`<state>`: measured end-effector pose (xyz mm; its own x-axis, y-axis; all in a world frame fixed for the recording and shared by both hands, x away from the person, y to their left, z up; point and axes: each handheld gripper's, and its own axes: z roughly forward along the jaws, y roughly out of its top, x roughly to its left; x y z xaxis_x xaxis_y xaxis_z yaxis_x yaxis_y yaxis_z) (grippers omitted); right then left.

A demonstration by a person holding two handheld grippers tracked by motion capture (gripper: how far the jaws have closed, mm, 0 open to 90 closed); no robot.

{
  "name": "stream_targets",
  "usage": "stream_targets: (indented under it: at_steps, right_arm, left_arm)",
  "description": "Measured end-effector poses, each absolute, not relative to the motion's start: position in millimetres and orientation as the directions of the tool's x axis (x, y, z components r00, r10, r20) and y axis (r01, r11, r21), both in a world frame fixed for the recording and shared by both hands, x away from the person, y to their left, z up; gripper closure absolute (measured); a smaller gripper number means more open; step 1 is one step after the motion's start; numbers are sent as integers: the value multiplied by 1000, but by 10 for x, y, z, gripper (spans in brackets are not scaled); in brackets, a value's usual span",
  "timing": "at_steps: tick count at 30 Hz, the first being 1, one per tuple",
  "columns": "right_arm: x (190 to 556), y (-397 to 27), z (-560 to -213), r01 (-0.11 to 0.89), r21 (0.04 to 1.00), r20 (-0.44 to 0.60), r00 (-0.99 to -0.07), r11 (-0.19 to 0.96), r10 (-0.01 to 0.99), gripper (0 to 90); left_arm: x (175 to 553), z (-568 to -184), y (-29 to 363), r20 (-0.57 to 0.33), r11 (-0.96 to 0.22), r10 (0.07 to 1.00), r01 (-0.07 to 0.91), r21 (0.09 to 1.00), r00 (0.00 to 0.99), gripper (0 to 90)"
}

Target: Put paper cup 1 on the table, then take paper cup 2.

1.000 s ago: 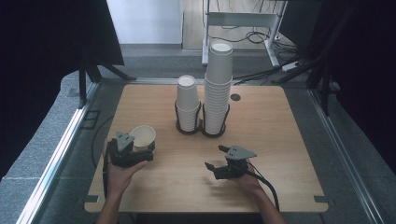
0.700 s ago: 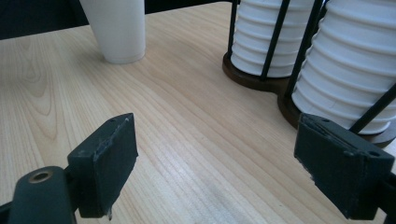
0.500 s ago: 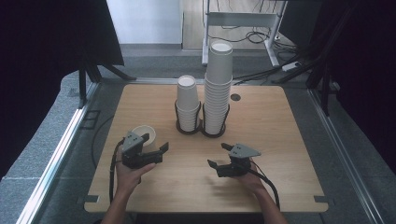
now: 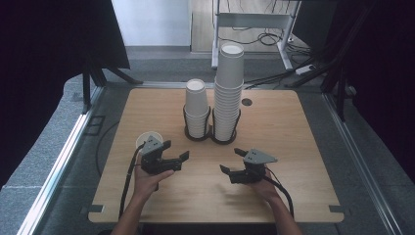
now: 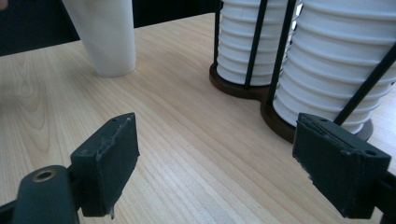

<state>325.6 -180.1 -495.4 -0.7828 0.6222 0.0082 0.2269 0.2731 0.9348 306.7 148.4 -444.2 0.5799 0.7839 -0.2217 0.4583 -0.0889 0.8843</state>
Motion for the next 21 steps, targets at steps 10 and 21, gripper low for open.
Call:
stream_targets:
  at_steps: [10,21]
  right_arm:
    - [3278,-1861,-4901,220,941,6,-769,256,639,151]
    - [3432,-2053,-4628,206,955,9,-740,214,673,158]
  left_arm:
    - [3156,-4330,1346,-219,-106,743,434,894,632,152]
    - [3364,-4166,1251,-228,-104,717,424,900,659,152]
